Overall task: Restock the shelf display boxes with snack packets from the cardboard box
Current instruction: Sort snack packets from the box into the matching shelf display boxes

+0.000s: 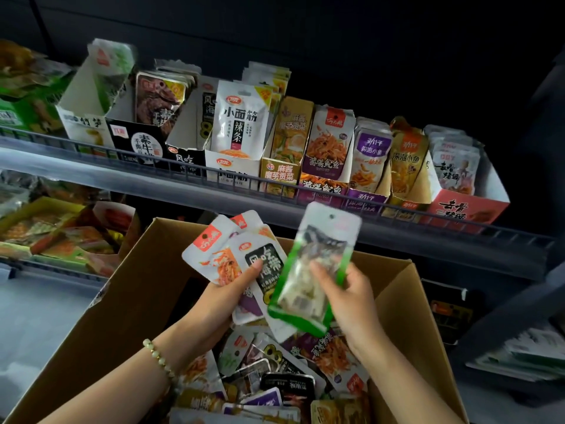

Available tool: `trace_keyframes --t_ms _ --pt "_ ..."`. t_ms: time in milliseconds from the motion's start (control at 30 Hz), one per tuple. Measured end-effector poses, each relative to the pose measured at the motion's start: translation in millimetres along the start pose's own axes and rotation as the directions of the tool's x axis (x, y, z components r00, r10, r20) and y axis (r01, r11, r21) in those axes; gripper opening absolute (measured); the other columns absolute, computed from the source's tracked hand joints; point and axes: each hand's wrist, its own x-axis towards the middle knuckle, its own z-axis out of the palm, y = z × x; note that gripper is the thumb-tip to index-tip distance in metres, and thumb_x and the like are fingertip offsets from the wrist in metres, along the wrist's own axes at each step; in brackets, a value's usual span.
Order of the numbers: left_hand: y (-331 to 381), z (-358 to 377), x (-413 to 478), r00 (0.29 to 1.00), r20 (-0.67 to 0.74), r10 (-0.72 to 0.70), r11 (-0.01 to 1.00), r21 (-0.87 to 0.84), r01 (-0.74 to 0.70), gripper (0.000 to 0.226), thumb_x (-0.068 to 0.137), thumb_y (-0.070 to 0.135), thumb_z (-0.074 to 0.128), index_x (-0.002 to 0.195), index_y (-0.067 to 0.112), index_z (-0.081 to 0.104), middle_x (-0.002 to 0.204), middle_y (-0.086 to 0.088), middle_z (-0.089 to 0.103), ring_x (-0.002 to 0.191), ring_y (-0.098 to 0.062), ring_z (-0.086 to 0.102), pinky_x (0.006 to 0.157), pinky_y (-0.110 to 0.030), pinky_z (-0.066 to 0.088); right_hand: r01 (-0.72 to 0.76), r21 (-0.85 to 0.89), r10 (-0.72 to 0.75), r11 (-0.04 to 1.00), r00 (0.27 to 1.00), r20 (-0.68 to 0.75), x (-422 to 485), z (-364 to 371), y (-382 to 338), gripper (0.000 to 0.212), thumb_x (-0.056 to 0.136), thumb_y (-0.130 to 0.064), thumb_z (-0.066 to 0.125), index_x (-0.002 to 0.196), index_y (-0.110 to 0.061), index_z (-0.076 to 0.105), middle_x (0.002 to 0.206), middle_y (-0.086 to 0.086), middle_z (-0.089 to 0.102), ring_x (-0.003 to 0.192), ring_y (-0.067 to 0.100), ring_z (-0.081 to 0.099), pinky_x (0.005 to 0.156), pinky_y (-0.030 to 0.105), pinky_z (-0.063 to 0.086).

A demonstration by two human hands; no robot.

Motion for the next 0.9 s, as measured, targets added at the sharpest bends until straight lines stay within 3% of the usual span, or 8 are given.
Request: trace_keyframes --t_ms 100,267,400,500,567,633,700,900 --pt "7.2 -2.9 3.5 0.997 -0.064 0.036 0.999 0.013 -0.035 0.025 0.089 0.028 0.06 0.108 0.012 0.064 0.099 -0.009 0.075 0.09 -0.028 0.072 0.089 -0.045 0.054 0.072 -0.083 -0.081 0.994 0.989 -0.122 9.3 -19.8 -2.8 0.021 0.094 -0.032 0.054 0.113 -0.023 0.058 0.099 -0.006 0.069 0.091 0.001 0.067 0.069 0.018 0.056" --pt "-0.9 5.8 -4.3 0.997 0.063 -0.033 0.988 0.155 0.023 0.03 0.098 0.037 0.045 0.109 0.016 0.063 0.092 0.0 0.076 0.084 -0.017 0.073 0.075 -0.03 0.057 0.18 -0.459 -0.136 0.87 0.982 0.129 5.8 -9.7 9.5 0.036 0.098 -0.036 0.039 0.126 -0.016 0.052 0.096 -0.008 0.064 0.078 -0.002 0.063 0.057 0.013 0.049" --pt "-7.9 14.5 -9.8 0.989 0.149 0.014 0.974 0.221 -0.047 0.032 0.098 0.036 0.038 0.12 0.024 0.058 0.105 0.008 0.072 0.096 -0.005 0.068 0.075 -0.015 0.055 0.31 -0.565 -0.108 0.764 0.926 0.362 -5.4 13.3 15.1 0.056 0.092 -0.057 0.025 0.145 -0.041 0.03 0.141 -0.021 0.039 0.122 -0.01 0.041 0.1 0.017 0.04" --pt "-3.7 10.1 -12.2 0.985 0.162 0.057 0.953 0.285 -0.102 0.02 0.094 0.029 0.048 0.109 0.029 0.061 0.096 0.012 0.074 0.094 -0.003 0.068 0.075 -0.015 0.054 0.16 -0.326 0.0 0.932 0.898 0.44 -10.4 19.8 12.2 0.057 0.088 -0.06 0.025 0.143 -0.046 0.028 0.146 -0.02 0.029 0.126 -0.003 0.041 0.1 0.026 0.046" --pt "-3.2 1.2 -9.4 0.993 0.117 0.033 0.944 0.323 -0.07 0.017 0.089 0.021 0.061 0.105 0.019 0.066 0.096 0.002 0.075 0.092 -0.017 0.071 0.077 -0.026 0.055 0.074 -0.189 0.011 0.979 0.91 0.414 -8.7 17.9 8.4 0.041 0.093 -0.049 0.036 0.133 -0.044 0.043 0.136 -0.009 0.041 0.096 0.005 0.061 0.069 0.026 0.057" --pt "-2.7 -3.5 -7.7 0.997 0.077 -0.021 0.963 0.268 0.0 0.023 0.085 0.013 0.067 0.108 0.01 0.065 0.098 -0.008 0.075 0.089 -0.027 0.072 0.079 -0.038 0.057 0.13 -0.264 -0.044 0.956 0.95 0.309 -3.6 12.0 8.2 0.027 0.093 -0.039 0.052 0.12 -0.047 0.048 0.118 -0.004 0.051 0.075 0.007 0.062 0.058 0.025 0.054" --pt "-0.6 -3.1 -8.0 0.995 0.089 -0.054 0.967 0.253 0.03 0.027 0.083 0.012 0.069 0.109 0.009 0.063 0.097 -0.009 0.075 0.088 -0.029 0.073 0.08 -0.042 0.058 0.127 -0.332 -0.055 0.934 0.974 0.218 1.4 5.6 10.7 0.031 0.084 -0.046 0.064 0.112 -0.046 0.049 0.11 -0.006 0.056 0.085 0.011 0.062 0.074 0.031 0.056" --pt "0.3 16.4 -18.4 0.958 0.27 -0.096 0.941 0.34 -0.001 0.033 0.08 0.01 0.073 0.111 0.014 0.064 0.099 -0.002 0.075 0.089 -0.022 0.073 0.072 -0.03 0.058 -0.123 0.082 0.115 0.989 0.988 0.099 -1.2 11.5 -1.5 0.036 0.078 -0.044 0.063 0.108 -0.024 0.064 0.102 -0.001 0.074 0.092 0.016 0.071 0.084 0.036 0.057"
